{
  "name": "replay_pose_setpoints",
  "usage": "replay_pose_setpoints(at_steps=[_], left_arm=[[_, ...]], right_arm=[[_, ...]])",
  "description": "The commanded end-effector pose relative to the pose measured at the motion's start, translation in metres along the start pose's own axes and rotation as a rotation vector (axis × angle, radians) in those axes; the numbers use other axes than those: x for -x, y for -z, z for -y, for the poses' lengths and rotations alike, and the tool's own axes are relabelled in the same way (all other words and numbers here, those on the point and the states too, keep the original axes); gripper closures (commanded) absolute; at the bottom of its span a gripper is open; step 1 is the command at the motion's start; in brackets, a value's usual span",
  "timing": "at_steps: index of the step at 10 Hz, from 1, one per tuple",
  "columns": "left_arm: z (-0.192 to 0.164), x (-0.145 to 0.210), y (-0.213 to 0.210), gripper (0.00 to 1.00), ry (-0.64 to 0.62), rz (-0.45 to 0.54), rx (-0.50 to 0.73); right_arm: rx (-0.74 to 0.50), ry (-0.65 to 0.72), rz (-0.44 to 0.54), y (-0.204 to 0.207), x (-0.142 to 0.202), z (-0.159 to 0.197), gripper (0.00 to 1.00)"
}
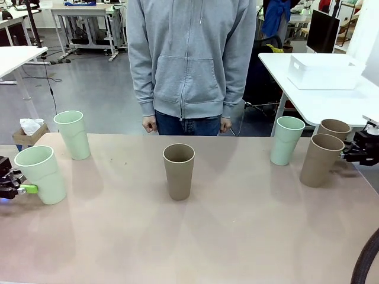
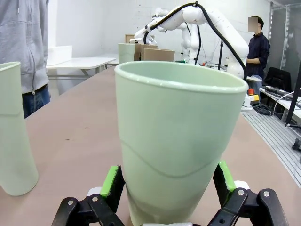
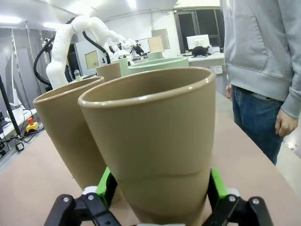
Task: Stack the cups and store them in the basket.
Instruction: Pick up two Reusable plastic cups , one in each hand.
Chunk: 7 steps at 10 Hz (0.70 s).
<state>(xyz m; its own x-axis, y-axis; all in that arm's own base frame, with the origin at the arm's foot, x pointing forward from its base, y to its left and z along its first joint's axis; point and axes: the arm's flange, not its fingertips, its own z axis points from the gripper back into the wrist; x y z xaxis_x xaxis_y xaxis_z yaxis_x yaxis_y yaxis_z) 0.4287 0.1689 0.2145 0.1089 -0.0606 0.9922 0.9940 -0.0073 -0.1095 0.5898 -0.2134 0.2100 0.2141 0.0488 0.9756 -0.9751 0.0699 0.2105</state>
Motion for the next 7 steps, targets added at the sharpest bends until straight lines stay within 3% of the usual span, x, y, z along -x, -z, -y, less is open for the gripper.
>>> replay_pose_setpoints(at_steps=[1, 7], left_arm=[[0.01, -0.002, 0.007, 0.0, 0.023, 0.022, 0.015], [0.018, 0.003, 0.026, 0.0, 0.058, 0.039, 0.014]], right_arm=[[0.023, -0.029, -0.004, 0.011, -0.003, -0.009, 0.0], [0.04, -0.013, 0.004, 0.018, -0.002, -0.01, 0.0]])
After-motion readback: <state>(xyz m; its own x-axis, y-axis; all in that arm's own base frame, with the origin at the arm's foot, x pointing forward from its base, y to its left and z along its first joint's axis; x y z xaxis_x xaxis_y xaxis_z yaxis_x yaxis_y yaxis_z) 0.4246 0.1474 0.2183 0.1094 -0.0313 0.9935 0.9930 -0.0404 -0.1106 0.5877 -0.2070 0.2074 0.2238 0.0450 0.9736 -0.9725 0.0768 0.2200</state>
